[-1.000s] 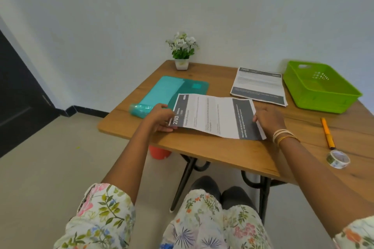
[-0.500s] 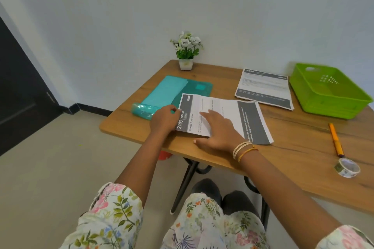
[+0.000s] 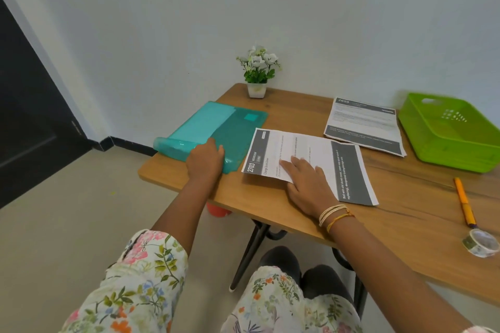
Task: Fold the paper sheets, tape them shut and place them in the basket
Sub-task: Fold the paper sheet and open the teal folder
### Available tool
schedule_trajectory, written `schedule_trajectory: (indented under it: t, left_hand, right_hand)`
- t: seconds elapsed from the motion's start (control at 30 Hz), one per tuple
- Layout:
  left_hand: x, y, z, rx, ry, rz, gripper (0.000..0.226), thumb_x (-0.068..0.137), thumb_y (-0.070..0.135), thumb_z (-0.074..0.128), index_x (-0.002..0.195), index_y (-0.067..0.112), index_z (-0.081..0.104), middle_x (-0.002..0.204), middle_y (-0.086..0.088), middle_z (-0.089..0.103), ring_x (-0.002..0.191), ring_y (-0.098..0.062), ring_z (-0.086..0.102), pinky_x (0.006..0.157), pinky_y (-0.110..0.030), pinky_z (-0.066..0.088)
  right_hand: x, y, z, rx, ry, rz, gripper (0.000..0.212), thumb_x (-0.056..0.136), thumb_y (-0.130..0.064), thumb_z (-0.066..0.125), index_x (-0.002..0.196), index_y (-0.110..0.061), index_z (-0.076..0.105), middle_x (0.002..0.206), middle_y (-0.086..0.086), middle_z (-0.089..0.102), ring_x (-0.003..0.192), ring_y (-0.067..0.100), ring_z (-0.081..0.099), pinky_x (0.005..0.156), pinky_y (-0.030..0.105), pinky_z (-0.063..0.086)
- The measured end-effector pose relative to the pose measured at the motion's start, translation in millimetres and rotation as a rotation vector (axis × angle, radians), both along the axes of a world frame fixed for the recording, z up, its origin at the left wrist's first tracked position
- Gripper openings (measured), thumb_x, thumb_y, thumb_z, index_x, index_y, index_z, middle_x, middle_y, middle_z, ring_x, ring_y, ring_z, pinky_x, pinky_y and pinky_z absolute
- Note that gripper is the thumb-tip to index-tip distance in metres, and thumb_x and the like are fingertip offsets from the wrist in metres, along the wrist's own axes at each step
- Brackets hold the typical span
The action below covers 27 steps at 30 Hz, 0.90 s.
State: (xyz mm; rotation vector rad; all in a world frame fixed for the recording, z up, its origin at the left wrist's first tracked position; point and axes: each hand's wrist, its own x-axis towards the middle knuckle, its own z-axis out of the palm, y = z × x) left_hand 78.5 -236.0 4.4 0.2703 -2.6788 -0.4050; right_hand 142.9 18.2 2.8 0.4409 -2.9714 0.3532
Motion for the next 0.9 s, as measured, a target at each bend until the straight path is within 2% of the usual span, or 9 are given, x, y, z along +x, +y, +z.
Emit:
schedule_trajectory:
  t: [0.13, 0.23, 0.33, 0.47, 0.6, 0.73, 0.9]
  left_hand:
    - [3.9, 2.5, 4.0, -0.027, -0.045, -0.021, 0.032, 0.096, 0.043, 0.043, 0.108, 0.015, 0.052, 0.094, -0.013, 0.065, 0.087, -0.032, 0.061, 0.067, -0.036, 0.044]
    - [16.5, 13.0, 5.3, 0.052, 0.062, -0.053, 0.035, 0.095, 0.042, 0.046, 0.122, 0.02, 0.054, 0.1, -0.008, 0.067, 0.092, -0.028, 0.063, 0.072, -0.036, 0.047]
    - [27.6, 28.9, 6.2, 0.181, 0.199, -0.218, 0.029, 0.092, 0.034, 0.053, 0.117, 0.021, 0.061, 0.099, -0.003, 0.063, 0.093, -0.022, 0.06, 0.075, -0.035, 0.045]
    - [34.0, 41.2, 1.0, 0.222, 0.167, -0.343, 0.025, 0.09, 0.035, 0.056, 0.111, 0.025, 0.065, 0.107, 0.001, 0.06, 0.102, -0.016, 0.052, 0.085, -0.033, 0.036]
    - [37.0, 40.9, -4.8, 0.162, 0.104, -0.335, 0.022, 0.09, 0.037, 0.056, 0.096, 0.021, 0.068, 0.096, 0.003, 0.054, 0.093, -0.014, 0.049, 0.079, -0.029, 0.03]
    - [43.3, 45.2, -5.3, 0.093, 0.124, -0.256, 0.028, 0.087, 0.042, 0.059, 0.074, 0.017, 0.057, 0.083, 0.003, 0.043, 0.08, -0.014, 0.043, 0.064, -0.027, 0.035]
    - [48.0, 51.4, -5.3, 0.046, 0.044, -0.202, 0.041, 0.088, 0.053, 0.052, 0.067, 0.018, 0.05, 0.076, 0.001, 0.046, 0.073, -0.015, 0.046, 0.058, -0.029, 0.035]
  right_hand:
    - [1.0, 0.3, 0.1, 0.009, -0.043, 0.024, 0.053, 0.096, -0.039, 0.037, 0.147, -0.031, 0.025, 0.158, 0.004, 0.02, 0.145, 0.026, 0.016, 0.118, 0.054, 0.01]
    - [0.2, -0.1, 5.6, 0.02, -0.106, 0.047, 0.063, 0.088, -0.052, 0.042, 0.146, -0.034, 0.026, 0.158, 0.003, 0.019, 0.145, 0.027, 0.016, 0.117, 0.055, 0.01]
    - [-2.0, -3.2, 12.4, -0.032, -0.152, 0.038, 0.07, 0.08, -0.06, 0.041, 0.144, -0.033, 0.032, 0.156, 0.002, 0.025, 0.143, 0.026, 0.022, 0.115, 0.053, 0.015]
    - [-8.5, -18.2, 13.8, -0.116, -0.069, -0.049, 0.061, 0.093, -0.057, 0.036, 0.145, -0.026, 0.033, 0.155, 0.005, 0.029, 0.141, 0.026, 0.029, 0.114, 0.051, 0.024]
    - [-12.3, -37.5, 9.0, -0.06, -0.081, -0.023, 0.061, 0.096, -0.056, 0.028, 0.149, -0.025, 0.027, 0.158, 0.005, 0.022, 0.145, 0.025, 0.021, 0.117, 0.05, 0.017]
    - [-12.3, -40.4, -0.8, 0.0, -0.058, -0.019, 0.06, 0.096, -0.056, 0.027, 0.149, -0.026, 0.026, 0.159, 0.003, 0.019, 0.147, 0.024, 0.016, 0.118, 0.051, 0.014]
    - [-11.6, -39.0, -3.8, -0.009, -0.026, -0.021, 0.06, 0.097, -0.055, 0.027, 0.149, -0.025, 0.027, 0.158, 0.003, 0.021, 0.146, 0.024, 0.018, 0.118, 0.049, 0.015]
